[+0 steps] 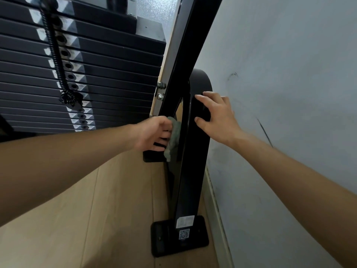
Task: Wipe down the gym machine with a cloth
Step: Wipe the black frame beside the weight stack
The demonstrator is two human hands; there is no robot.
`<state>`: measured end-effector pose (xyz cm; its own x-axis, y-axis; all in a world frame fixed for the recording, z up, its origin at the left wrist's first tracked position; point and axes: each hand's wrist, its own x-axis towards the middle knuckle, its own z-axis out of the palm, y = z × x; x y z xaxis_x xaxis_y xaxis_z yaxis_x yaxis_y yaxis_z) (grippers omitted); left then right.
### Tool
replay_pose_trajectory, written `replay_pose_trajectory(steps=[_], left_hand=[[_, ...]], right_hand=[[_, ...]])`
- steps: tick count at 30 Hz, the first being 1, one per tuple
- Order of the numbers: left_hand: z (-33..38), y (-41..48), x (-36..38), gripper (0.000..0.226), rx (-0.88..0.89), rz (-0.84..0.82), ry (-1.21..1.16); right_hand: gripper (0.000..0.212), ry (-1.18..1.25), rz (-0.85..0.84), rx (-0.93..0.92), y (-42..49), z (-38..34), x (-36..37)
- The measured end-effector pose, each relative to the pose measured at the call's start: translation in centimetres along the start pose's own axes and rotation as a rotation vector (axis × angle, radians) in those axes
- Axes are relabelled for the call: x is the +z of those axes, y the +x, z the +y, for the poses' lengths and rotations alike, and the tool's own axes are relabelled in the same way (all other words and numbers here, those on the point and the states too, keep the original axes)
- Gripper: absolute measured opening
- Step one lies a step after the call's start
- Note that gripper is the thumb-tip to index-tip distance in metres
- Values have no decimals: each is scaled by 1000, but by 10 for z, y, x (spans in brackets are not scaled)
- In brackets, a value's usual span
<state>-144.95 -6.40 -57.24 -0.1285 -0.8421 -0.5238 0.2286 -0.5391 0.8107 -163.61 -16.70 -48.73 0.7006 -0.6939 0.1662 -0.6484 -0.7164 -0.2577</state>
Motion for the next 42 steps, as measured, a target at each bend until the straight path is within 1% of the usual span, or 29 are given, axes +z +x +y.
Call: replay_pose_trajectory(steps=[4, 6, 11, 14, 19, 22, 26, 29, 34, 42], left_hand=[[-12, 1, -3, 70, -151, -51, 88], [-15, 3, 1, 73, -159, -45, 47], [-5, 6, 11, 68, -38, 8, -166], [5, 10, 12, 71, 29, 46, -279], [24, 9, 14, 63, 186, 73, -421], [31, 10, 15, 65, 213, 74, -441], [29, 7, 10, 61, 215, 37, -358], [21, 7, 7, 64, 159, 8, -273], [-12, 16, 13, 72, 9, -23, -157], [-79, 20, 33, 66, -235, -90, -76]], right_hand=[[65, 24, 4, -2, 1, 0, 1], [66, 30, 1, -6, 0, -1, 1], [74, -2, -14, -66, -5, 3, 0], [85, -68, -28, -106, -9, 9, 4], [93, -195, -17, -140, -12, 13, 10], [93, -185, -16, -150, -12, 15, 11], [92, -142, -7, -158, -14, 16, 13], [92, -122, -5, -159, -14, 16, 14], [92, -102, 0, -159, -14, 18, 15], [86, -53, 50, -193, -16, 27, 27]])
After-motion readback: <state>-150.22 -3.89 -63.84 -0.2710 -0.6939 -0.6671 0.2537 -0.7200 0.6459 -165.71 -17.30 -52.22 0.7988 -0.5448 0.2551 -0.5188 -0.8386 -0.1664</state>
